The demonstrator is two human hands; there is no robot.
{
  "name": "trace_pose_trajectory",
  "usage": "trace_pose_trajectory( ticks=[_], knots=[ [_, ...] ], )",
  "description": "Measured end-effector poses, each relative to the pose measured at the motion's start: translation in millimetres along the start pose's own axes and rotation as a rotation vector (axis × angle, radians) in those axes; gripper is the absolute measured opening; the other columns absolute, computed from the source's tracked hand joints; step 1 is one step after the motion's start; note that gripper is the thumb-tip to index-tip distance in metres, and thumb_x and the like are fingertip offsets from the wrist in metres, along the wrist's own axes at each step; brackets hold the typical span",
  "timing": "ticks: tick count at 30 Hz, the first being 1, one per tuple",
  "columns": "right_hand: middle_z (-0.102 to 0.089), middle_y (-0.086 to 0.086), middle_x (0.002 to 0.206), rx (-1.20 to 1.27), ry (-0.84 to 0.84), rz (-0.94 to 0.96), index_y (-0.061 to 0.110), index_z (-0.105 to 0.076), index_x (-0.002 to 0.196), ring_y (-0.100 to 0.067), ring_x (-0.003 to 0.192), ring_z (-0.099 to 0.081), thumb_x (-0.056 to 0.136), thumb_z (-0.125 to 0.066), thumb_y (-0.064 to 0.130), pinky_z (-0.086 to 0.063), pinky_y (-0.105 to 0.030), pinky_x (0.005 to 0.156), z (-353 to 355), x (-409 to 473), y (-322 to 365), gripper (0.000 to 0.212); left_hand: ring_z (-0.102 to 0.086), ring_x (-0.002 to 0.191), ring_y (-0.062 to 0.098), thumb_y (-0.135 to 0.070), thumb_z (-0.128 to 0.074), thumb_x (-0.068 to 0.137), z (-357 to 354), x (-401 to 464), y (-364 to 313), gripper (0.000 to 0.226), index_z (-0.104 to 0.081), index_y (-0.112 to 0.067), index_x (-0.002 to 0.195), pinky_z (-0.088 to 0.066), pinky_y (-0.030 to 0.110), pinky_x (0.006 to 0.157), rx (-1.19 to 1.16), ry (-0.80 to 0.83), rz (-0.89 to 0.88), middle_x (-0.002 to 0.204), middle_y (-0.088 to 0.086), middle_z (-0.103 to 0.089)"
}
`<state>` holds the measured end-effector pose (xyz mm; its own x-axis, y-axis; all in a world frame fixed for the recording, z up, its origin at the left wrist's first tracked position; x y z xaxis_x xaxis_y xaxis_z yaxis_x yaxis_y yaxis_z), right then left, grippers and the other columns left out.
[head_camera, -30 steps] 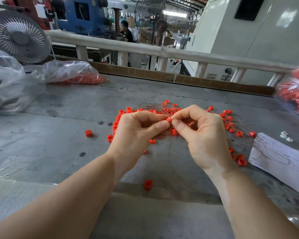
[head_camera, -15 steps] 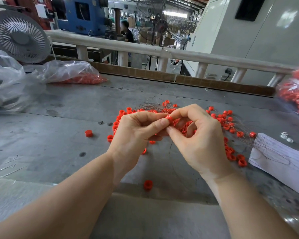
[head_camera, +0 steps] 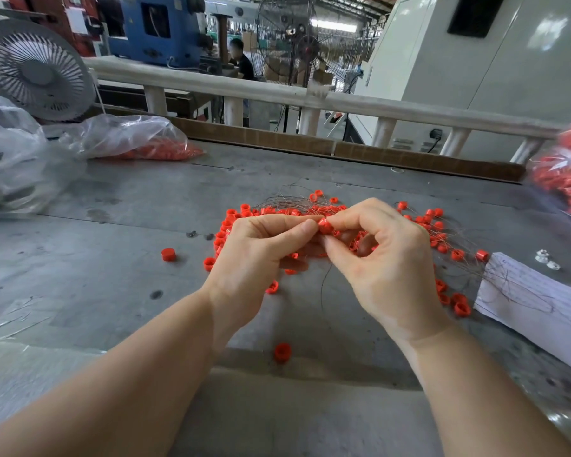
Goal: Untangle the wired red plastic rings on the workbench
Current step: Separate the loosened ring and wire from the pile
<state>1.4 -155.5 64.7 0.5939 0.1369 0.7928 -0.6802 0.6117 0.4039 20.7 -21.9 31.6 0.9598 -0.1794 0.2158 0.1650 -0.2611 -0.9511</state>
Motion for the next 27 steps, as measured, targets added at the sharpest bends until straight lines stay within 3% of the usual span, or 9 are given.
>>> trace_pose_trajectory(
  ticks=[10, 15, 20, 27],
  knots=[
    [-0.056, -0.006, 0.065, -0.080, -0.080, 0.063, 0.002, -0.064, 0.068, -0.017, 0.054, -0.051, 0.068, -0.067, 0.001, -0.047, -0.032, 0.051, 0, -1, 7, 0.003, -0.063, 0.061, 0.003, -0.018, -0.064, 0.076, -3, -1, 0, 0.014, -0.077, -0.019, 0.083, -0.050, 0.016, 0.054, 0.061, -0.002, -0.061, 0.068, -0.002, -0.071],
    [-0.056, -0.011, 0.063, -0.120, -0.070, 0.111, -0.002, -0.062, 0.065, -0.023, 0.053, -0.052, 0.068, -0.065, -0.001, -0.048, -0.038, 0.050, 1, -1, 11, 0.004, -0.064, 0.061, 0.003, -0.008, -0.064, 0.082, -2, -2, 0, 0.016, -0.076, -0.018, 0.083, -0.049, 0.015, 0.054, 0.087, -0.005, -0.086, 0.069, -0.002, -0.072],
    [-0.056, -0.009, 0.065, -0.095, -0.094, 0.097, 0.000, -0.063, 0.068, -0.020, 0.055, -0.052, 0.069, -0.066, -0.001, -0.047, -0.036, 0.053, 1, -2, 10, 0.004, -0.063, 0.060, 0.004, -0.024, -0.065, 0.071, -3, -2, -2, 0.017, -0.077, -0.021, 0.083, -0.049, 0.016, 0.054, 0.078, -0.008, -0.099, 0.068, -0.002, -0.071],
    [-0.062, -0.003, 0.075, 0.067, -0.082, 0.019, 0.006, -0.068, 0.078, -0.011, 0.065, -0.056, 0.073, -0.070, -0.001, -0.047, -0.021, 0.059, -2, -2, 0, 0.008, -0.068, 0.069, 0.012, -0.025, -0.067, 0.068, -1, 0, 1, 0.025, -0.076, -0.016, 0.089, -0.052, 0.022, 0.060, -0.025, 0.011, -0.029, 0.077, 0.005, -0.074]
  ],
)
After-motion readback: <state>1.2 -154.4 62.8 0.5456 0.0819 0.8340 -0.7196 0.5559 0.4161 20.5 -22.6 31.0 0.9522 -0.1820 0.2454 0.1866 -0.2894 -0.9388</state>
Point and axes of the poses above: each hand's wrist, its own x-axis towards the middle knuckle, its own z-axis out of the back of the hand, y = z × x, the point moved 4 cm from there along x, towards the middle knuckle
